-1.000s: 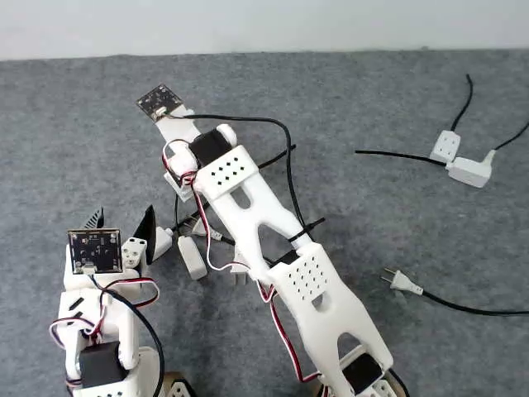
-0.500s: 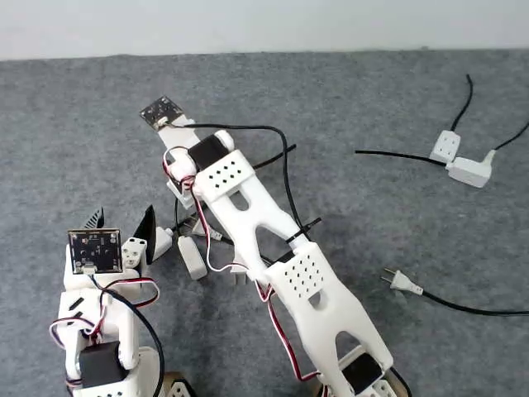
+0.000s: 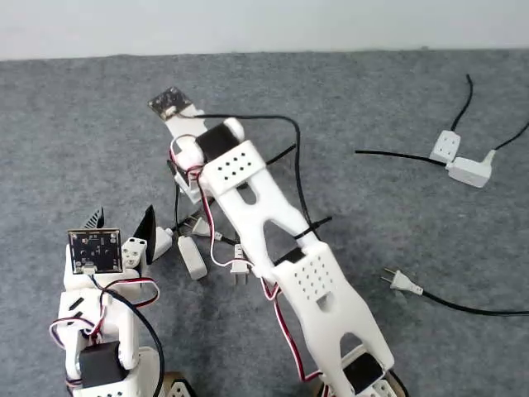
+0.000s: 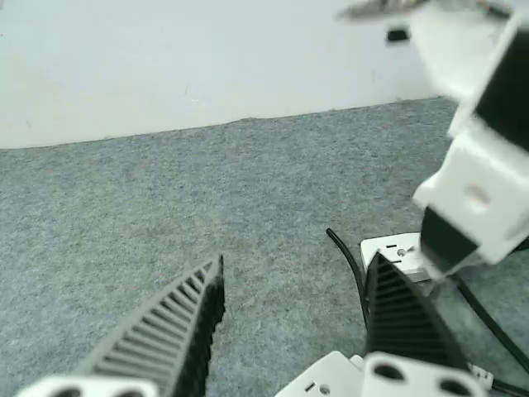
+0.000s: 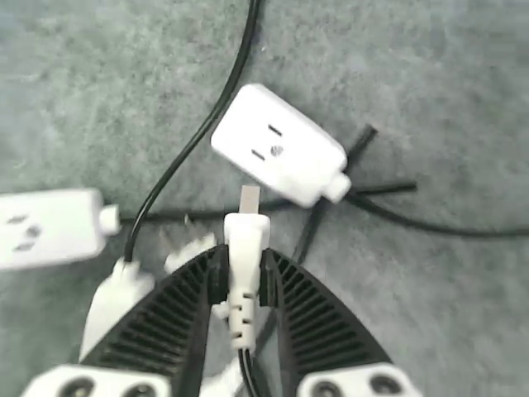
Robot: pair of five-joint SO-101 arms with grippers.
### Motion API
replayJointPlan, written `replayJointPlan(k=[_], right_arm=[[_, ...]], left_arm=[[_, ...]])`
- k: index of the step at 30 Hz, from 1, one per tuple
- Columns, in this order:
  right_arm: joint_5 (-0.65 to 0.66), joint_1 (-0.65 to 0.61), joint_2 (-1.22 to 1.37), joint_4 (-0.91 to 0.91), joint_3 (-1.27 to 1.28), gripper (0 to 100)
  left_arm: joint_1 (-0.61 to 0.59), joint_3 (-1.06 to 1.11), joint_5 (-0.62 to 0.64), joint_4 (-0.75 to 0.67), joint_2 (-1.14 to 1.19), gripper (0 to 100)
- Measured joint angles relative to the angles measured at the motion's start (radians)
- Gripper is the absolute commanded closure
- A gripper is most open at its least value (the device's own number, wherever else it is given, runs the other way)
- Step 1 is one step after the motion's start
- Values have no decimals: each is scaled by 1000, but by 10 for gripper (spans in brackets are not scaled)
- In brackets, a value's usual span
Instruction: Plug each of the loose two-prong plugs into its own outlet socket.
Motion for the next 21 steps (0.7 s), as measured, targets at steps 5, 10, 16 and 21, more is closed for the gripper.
replayJointPlan(k=[5,10,16,21], right_arm=[[0,44,-189,35,46,991],[2,132,-413,35,232,991],[8,176,-741,35,526,991],[77,249,-1014,29,827,991]], left_arm=[[0,0,0,0,0,732],[0,26,0,0,0,732],[0,28,0,0,0,732],[0,28,0,0,0,732]])
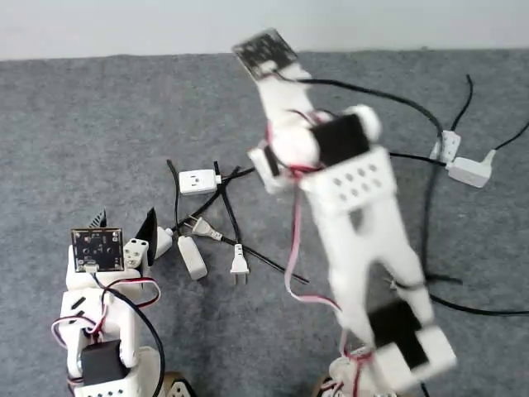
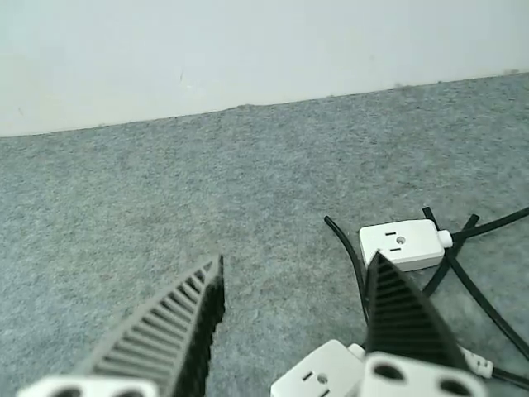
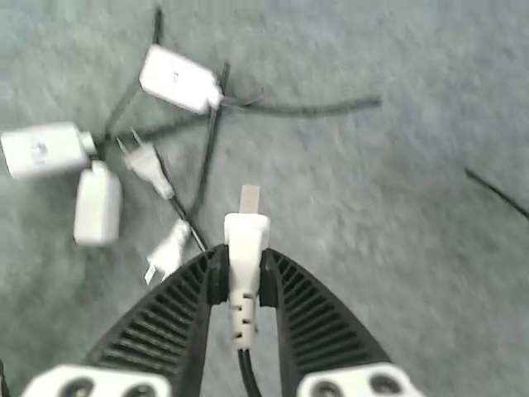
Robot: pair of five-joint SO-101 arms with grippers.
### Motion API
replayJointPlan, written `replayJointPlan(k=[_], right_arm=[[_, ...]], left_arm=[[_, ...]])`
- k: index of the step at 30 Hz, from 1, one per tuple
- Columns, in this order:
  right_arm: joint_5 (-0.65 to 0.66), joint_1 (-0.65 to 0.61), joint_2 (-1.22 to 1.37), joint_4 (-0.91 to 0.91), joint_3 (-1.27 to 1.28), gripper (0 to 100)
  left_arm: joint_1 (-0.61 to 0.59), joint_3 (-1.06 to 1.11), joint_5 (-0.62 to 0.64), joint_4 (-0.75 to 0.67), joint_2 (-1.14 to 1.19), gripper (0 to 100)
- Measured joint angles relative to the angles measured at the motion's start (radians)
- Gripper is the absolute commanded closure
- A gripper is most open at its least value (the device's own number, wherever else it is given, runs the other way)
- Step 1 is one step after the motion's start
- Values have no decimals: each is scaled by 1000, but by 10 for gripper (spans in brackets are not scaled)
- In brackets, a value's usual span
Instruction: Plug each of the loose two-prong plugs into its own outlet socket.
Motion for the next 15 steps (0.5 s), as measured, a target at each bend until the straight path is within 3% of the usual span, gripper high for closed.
replayJointPlan(k=[7,15], right_arm=[[63,153,-345,-198,532,991],[72,204,-600,-379,987,991]], left_arm=[[28,23,0,0,0,732],[48,26,0,0,0,732]])
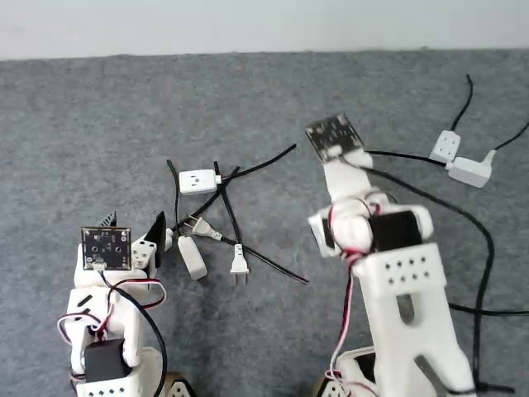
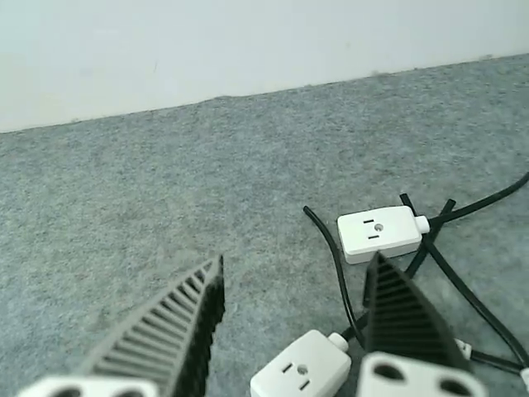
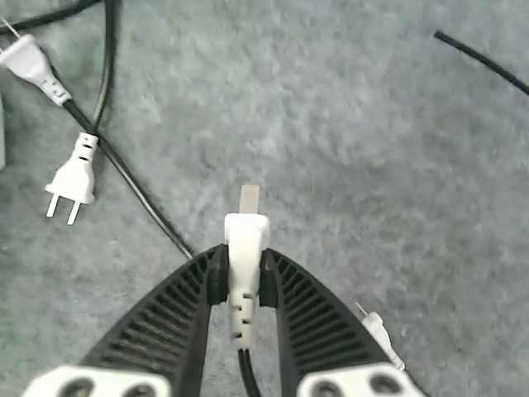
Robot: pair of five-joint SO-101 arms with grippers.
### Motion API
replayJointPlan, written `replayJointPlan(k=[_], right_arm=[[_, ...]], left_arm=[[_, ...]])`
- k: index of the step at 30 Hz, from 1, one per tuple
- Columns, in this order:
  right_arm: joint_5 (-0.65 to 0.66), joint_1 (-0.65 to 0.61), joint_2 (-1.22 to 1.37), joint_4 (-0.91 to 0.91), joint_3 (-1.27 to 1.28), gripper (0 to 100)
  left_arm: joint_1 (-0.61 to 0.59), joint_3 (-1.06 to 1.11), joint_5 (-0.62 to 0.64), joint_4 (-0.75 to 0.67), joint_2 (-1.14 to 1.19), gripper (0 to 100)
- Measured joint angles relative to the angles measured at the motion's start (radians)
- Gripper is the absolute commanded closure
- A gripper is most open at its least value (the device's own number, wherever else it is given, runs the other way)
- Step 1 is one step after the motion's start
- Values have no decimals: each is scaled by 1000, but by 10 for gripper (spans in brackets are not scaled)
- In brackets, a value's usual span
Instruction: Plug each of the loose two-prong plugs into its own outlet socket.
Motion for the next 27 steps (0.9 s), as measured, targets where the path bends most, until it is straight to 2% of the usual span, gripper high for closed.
replayJointPlan(k=[7,15,16,19,20,24,27], right_arm=[[3,106,-112,-163,249,991],[14,135,-187,-301,388,991],[14,135,-193,-321,404,991],[14,135,-195,-353,427,991],[14,135,-195,-356,427,991],[11,135,-195,-364,427,991],[11,135,-195,-364,427,991]], left_arm=[[0,0,0,0,0,732],[0,0,0,0,0,743],[0,0,0,0,0,778],[2,0,-15,0,0,970],[9,0,-26,0,0,986],[49,0,-63,0,0,915],[51,0,-61,0,0,784]])
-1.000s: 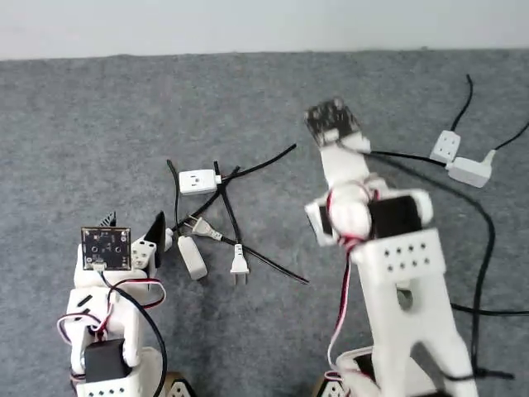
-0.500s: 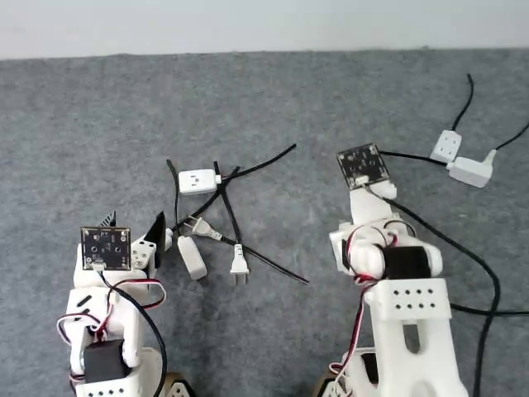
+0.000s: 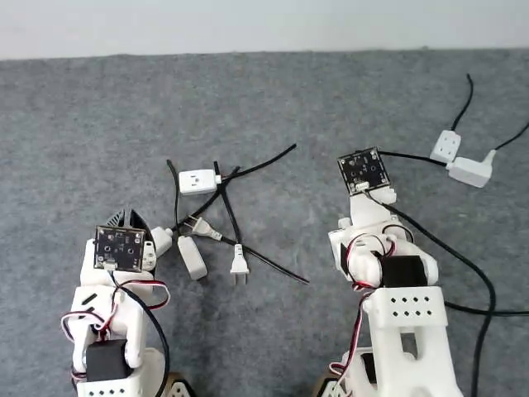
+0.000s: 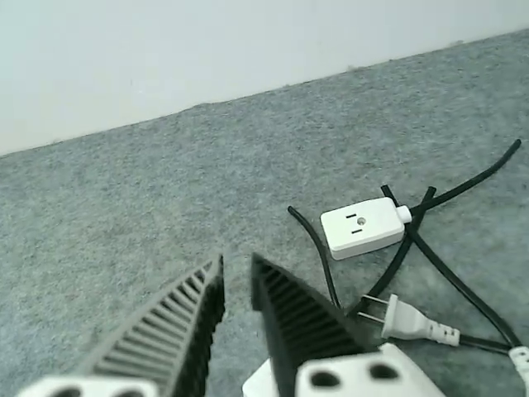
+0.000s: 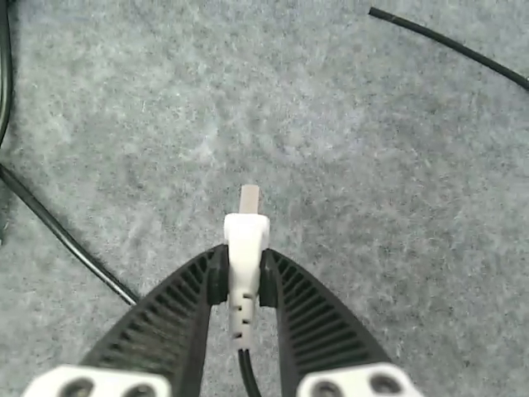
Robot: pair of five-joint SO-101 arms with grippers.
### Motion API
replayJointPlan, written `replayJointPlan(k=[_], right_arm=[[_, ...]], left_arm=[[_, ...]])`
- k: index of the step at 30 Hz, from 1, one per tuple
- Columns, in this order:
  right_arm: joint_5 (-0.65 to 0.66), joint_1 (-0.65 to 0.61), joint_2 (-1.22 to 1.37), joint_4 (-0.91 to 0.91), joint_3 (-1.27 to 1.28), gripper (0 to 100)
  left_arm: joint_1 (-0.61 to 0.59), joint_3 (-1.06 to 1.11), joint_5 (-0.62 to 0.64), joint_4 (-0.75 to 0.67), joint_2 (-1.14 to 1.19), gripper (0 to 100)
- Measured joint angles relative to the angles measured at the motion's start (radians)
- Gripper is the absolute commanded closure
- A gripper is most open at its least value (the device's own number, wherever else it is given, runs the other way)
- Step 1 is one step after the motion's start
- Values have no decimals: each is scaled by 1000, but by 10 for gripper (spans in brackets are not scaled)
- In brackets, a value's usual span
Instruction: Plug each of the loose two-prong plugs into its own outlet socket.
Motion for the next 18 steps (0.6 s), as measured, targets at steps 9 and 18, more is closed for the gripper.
replayJointPlan(k=[9,18], right_arm=[[0,0,0,0,0,991],[0,0,0,0,0,991]], left_arm=[[18,0,-5,41,0,985],[-6,0,28,51,0,756]])
